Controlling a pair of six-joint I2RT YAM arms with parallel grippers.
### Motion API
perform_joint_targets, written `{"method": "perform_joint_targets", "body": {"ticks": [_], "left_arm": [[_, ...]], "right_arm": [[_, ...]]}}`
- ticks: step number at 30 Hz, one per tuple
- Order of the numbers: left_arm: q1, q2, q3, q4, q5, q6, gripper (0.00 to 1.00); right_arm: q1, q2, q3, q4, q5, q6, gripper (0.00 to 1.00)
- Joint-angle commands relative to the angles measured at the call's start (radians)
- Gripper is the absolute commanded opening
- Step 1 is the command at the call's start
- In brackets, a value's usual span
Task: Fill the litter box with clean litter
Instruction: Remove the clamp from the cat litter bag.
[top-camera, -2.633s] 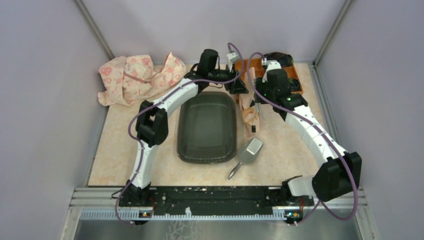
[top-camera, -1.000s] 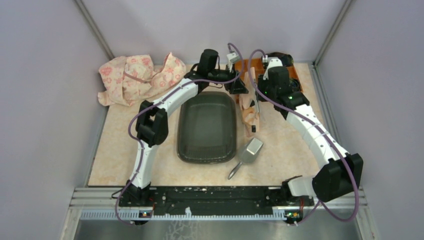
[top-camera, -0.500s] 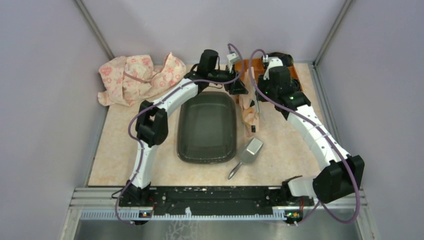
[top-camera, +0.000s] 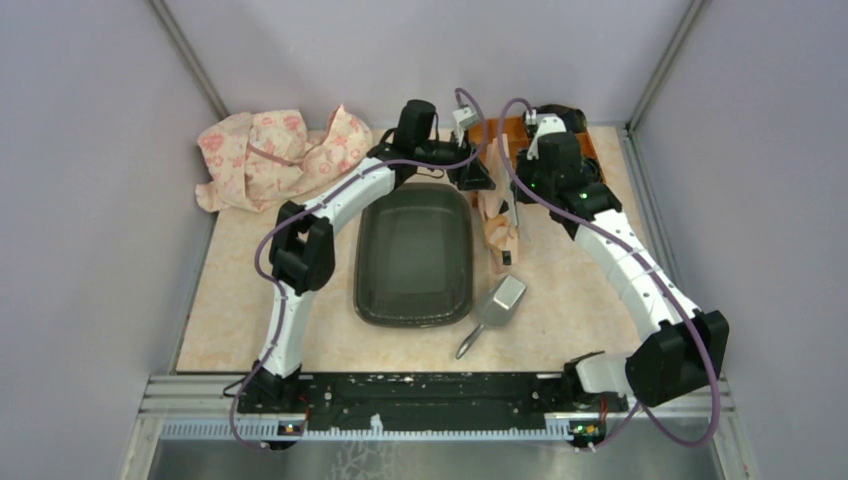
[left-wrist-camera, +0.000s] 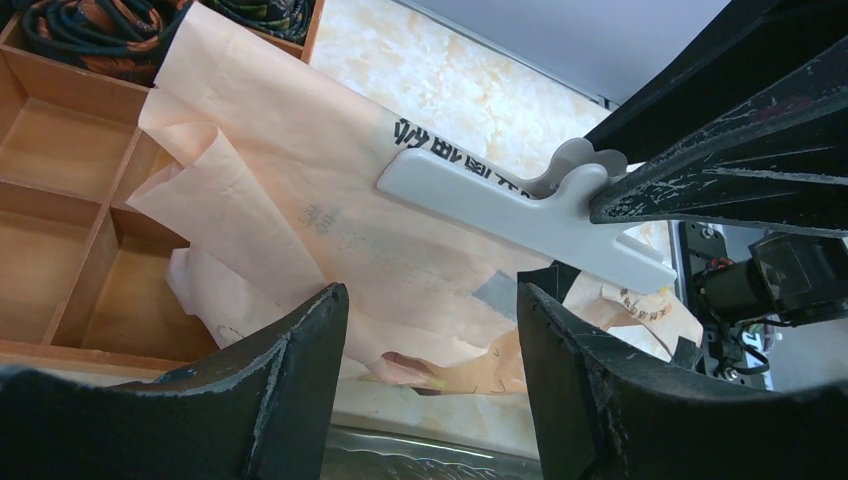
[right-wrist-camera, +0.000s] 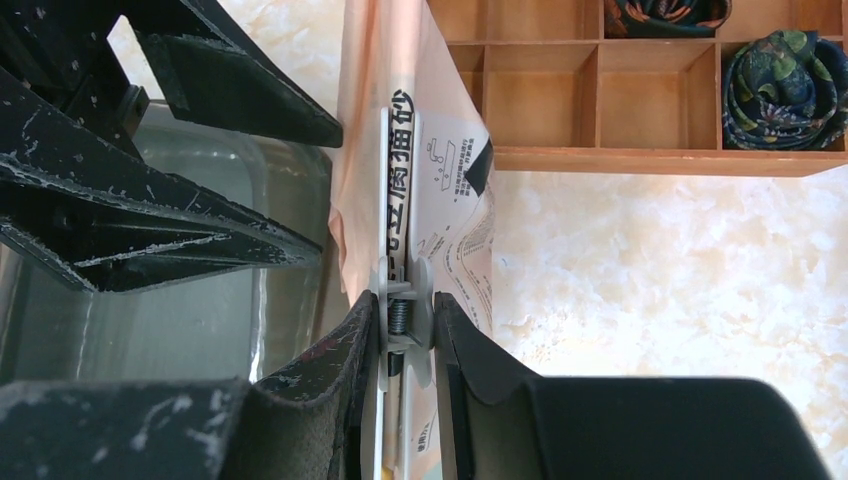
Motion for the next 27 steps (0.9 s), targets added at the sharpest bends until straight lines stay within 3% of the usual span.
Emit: {"method": "perform_joint_targets", "body": {"ticks": [1,14,22,27], "left_arm": [[-0.009,-0.050,-0.008,-0.010,0.015,0.018,0.69],[-0.009,-0.055,-0.011,-0.011,0.013,0.017,0.68],[-0.008,-0.066,-0.024,-0.020,0.012,0.028,0.68],[-0.008,-0.077,-0.034,-0.028,0.007,0.039,0.69]], "right_arm": [[0.011,-0.055,0.081,0.018,0.007,0.001,0.00],[0.011,-0.087,0.155,-0.031,0.023,0.011,0.00],[0.003,-0.088,0.148,-0.096,0.218,0.028,0.00],[-0.057,-0.090,0.105,-0.119,0.234,0.071,0.00]]}}
